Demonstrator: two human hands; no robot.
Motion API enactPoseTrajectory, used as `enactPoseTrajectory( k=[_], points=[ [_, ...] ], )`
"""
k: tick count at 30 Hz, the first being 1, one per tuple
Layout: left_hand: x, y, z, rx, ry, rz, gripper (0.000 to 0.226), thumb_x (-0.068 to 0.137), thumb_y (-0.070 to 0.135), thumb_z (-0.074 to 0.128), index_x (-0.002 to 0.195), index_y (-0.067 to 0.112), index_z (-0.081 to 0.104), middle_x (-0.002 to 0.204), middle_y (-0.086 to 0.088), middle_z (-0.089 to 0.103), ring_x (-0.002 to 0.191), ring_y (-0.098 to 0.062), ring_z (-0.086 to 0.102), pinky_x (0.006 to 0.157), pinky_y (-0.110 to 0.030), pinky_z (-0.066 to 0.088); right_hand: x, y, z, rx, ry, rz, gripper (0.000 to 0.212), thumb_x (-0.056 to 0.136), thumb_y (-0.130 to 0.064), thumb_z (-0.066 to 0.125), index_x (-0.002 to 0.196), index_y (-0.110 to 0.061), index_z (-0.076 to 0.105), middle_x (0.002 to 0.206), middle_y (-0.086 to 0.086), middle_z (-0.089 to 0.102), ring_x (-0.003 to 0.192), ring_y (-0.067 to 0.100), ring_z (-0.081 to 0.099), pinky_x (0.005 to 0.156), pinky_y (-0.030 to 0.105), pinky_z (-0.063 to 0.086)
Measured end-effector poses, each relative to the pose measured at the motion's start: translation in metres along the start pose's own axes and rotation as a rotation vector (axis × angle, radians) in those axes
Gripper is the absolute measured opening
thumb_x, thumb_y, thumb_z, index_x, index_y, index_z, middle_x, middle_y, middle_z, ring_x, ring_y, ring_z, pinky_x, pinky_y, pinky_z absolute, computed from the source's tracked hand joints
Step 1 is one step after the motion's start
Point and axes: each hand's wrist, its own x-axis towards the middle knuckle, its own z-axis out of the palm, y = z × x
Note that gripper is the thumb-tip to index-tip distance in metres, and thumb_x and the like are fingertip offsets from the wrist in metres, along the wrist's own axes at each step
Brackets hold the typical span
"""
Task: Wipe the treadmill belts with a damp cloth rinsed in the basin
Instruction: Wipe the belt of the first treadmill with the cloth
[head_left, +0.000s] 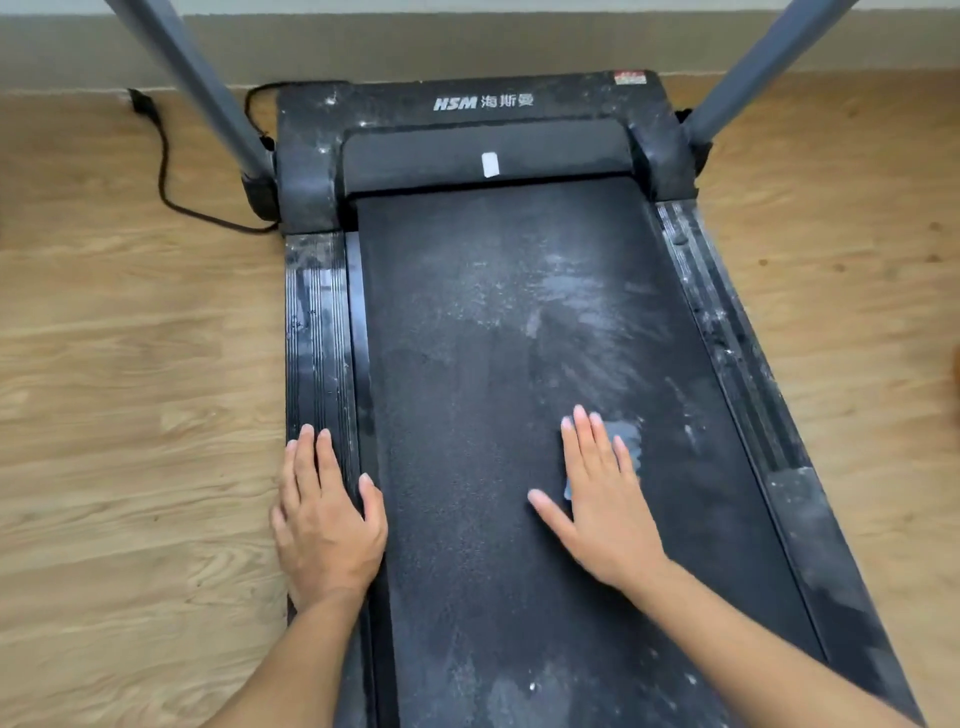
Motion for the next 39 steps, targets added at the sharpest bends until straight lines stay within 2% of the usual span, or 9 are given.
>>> enactPoseTrajectory(
  k=[5,8,11,15,19,23,28,33,39],
  points=[
    [0.0,0.002,-0.002,-0.018,0.008,-0.004,0.071,0.095,0.043,0.041,0.159,0.015,0.037,0.172,0.003,0.025,0.159,-0.02,0.022,0.11,-0.057,0.041,-0.128,-0.028,0.049,-0.027,0.007,-0.015,0.094,0.09,-0.065,0.054,0.158,-0.003,0.041,0.174,0.01,0.018,0.16,0.029,0.02,0.122,0.049,0.022],
    [0.0,0.003,-0.003,-0.018,0.01,0.0,0.07,0.095,0.043,0.042,0.159,0.016,0.037,0.172,0.003,0.026,0.159,-0.02,0.022,0.11,-0.057,0.041,-0.073,-0.021,0.028,0.004,0.034,-0.07,0.09,0.1,-0.066,0.044,0.165,-0.008,0.024,0.176,0.006,0.007,0.162,0.024,0.008,0.127,0.047,0.014],
    [0.001,0.0,-0.001,-0.016,0.011,0.002,0.07,0.095,0.043,0.043,0.159,0.015,0.038,0.172,0.002,0.027,0.159,-0.02,0.023,0.11,-0.056,0.041,0.037,-0.004,-0.005,-0.003,0.05,0.015,0.091,0.102,-0.074,0.022,0.168,-0.015,0.004,0.176,0.002,-0.006,0.162,0.018,-0.009,0.131,0.045,0.002],
    [-0.002,-0.001,0.001,-0.011,0.034,0.017,0.07,0.095,0.043,0.041,0.159,0.015,0.038,0.172,0.003,0.027,0.159,-0.02,0.023,0.112,-0.055,0.04,0.131,0.022,-0.035,0.001,0.025,0.058,0.093,0.1,-0.077,0.016,0.168,-0.015,0.0,0.176,0.002,-0.009,0.161,0.017,-0.012,0.131,0.047,0.004],
    [-0.001,0.0,0.001,-0.028,0.03,0.021,0.066,0.098,0.039,0.046,0.158,0.015,0.038,0.171,0.001,0.028,0.158,-0.023,0.024,0.111,-0.058,0.041,0.022,0.03,-0.013,0.032,0.003,0.037,0.093,0.103,-0.074,0.025,0.167,-0.015,-0.006,0.175,0.002,-0.016,0.16,0.017,-0.017,0.132,0.046,0.001],
    [-0.001,0.001,-0.002,-0.062,0.04,0.005,0.068,0.095,0.041,0.042,0.158,0.014,0.039,0.171,0.001,0.028,0.158,-0.022,0.025,0.109,-0.059,0.041,-0.131,0.026,0.021,0.037,-0.072,0.06,0.093,0.103,-0.072,0.029,0.168,-0.01,0.004,0.176,0.004,-0.008,0.163,0.025,-0.001,0.127,0.046,0.006],
    [-0.002,0.001,0.0,-0.085,0.058,0.028,0.071,0.093,0.042,0.042,0.156,0.01,0.04,0.17,-0.004,0.03,0.157,-0.028,0.027,0.106,-0.061,0.04,-0.013,0.036,-0.011,0.061,-0.073,0.058,0.098,0.099,-0.079,0.02,0.167,-0.015,-0.009,0.173,-0.001,-0.024,0.159,0.016,-0.023,0.131,0.044,-0.005],
    [-0.003,-0.002,0.005,-0.089,0.089,0.023,0.07,0.094,0.042,0.042,0.156,0.011,0.04,0.17,-0.005,0.029,0.156,-0.031,0.027,0.106,-0.062,0.04,0.135,0.06,-0.045,0.035,-0.036,0.017,0.101,0.097,-0.081,0.022,0.167,-0.012,-0.003,0.175,0.004,-0.014,0.16,0.018,-0.018,0.131,0.049,-0.002],
    [-0.004,-0.001,0.003,-0.082,0.095,0.031,0.07,0.094,0.042,0.042,0.156,0.012,0.04,0.17,-0.003,0.028,0.156,-0.031,0.028,0.106,-0.064,0.041,-0.009,0.098,-0.015,-0.064,-0.113,-0.174,0.094,0.103,-0.073,0.027,0.166,-0.014,-0.011,0.173,0.002,-0.025,0.159,0.018,-0.023,0.131,0.047,0.0]
  ],
)
